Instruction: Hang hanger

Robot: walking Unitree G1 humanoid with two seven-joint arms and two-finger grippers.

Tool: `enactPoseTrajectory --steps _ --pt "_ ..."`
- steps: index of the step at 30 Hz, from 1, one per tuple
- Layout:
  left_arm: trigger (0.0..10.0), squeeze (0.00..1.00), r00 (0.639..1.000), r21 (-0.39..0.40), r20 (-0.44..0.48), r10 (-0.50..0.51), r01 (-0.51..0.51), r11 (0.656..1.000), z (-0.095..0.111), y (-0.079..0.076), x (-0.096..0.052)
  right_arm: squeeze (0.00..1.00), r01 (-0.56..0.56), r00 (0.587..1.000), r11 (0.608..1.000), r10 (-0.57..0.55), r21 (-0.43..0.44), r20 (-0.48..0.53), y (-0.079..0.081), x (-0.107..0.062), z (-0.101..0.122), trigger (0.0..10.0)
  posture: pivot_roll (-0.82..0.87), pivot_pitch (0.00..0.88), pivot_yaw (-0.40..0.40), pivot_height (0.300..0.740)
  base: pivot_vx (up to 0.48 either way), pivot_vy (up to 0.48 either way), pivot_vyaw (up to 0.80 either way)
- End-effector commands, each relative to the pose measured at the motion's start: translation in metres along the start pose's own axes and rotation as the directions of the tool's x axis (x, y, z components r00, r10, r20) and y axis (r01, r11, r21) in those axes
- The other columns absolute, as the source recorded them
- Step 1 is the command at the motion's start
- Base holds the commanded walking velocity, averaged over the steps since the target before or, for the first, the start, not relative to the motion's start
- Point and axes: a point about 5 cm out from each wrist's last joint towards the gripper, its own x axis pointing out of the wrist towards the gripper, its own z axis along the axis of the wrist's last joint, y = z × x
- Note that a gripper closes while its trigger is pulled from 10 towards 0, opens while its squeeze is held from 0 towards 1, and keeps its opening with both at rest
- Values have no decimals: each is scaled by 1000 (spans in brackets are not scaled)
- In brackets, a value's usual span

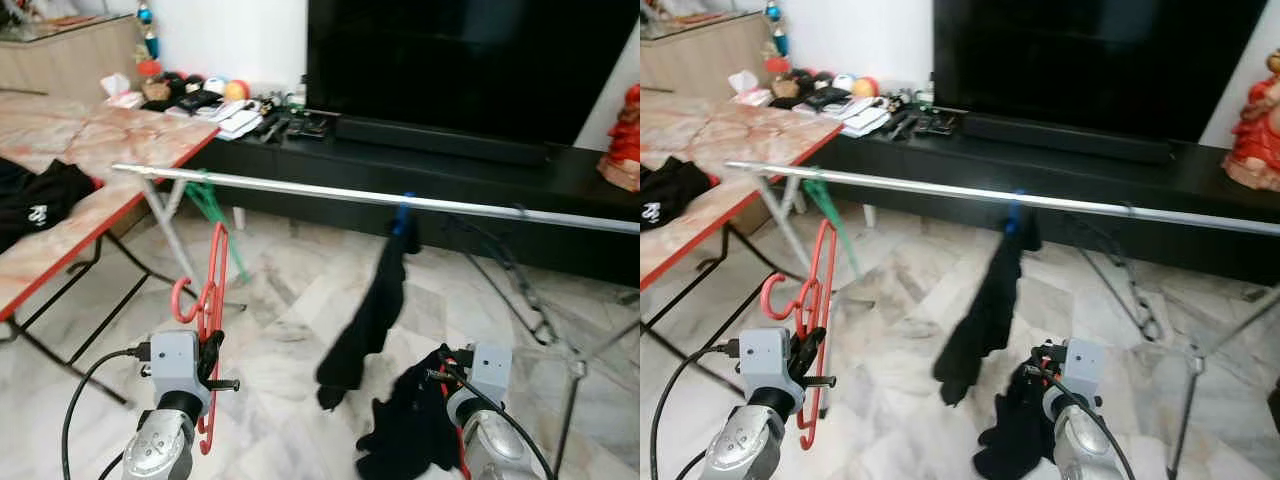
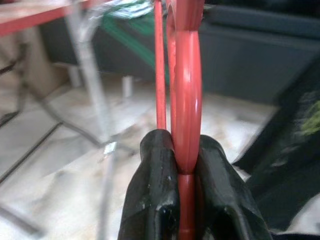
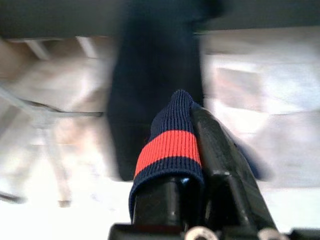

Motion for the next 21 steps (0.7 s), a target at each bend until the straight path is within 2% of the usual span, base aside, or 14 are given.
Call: enactPoseTrajectory --steps 1,8,17,21 --pt "10000 0 1000 -7 16 -10 10 1000 5 -3 2 0 -2 1000 1000 2 -8 26 -1 1 7 10000 55 33 -15 740 0 480 0" --pt "10000 0 1000 -7 16 -18 18 1000 5 -4 3 0 4 1000 1000 -4 -2 27 -2 2 8 10000 59 32 -12 740 0 480 0" --pt "10000 0 998 1 20 -52 52 999 6 -7 2 0 13 1000 1000 -13 0 22 -1 3 8 10000 60 35 -9 740 0 0 0" --pt "10000 0 997 -3 9 -76 76 997 5 -9 2 0 12 1000 1000 -12 -2 19 -1 4 8 10000 61 36 -9 740 0 0 -800"
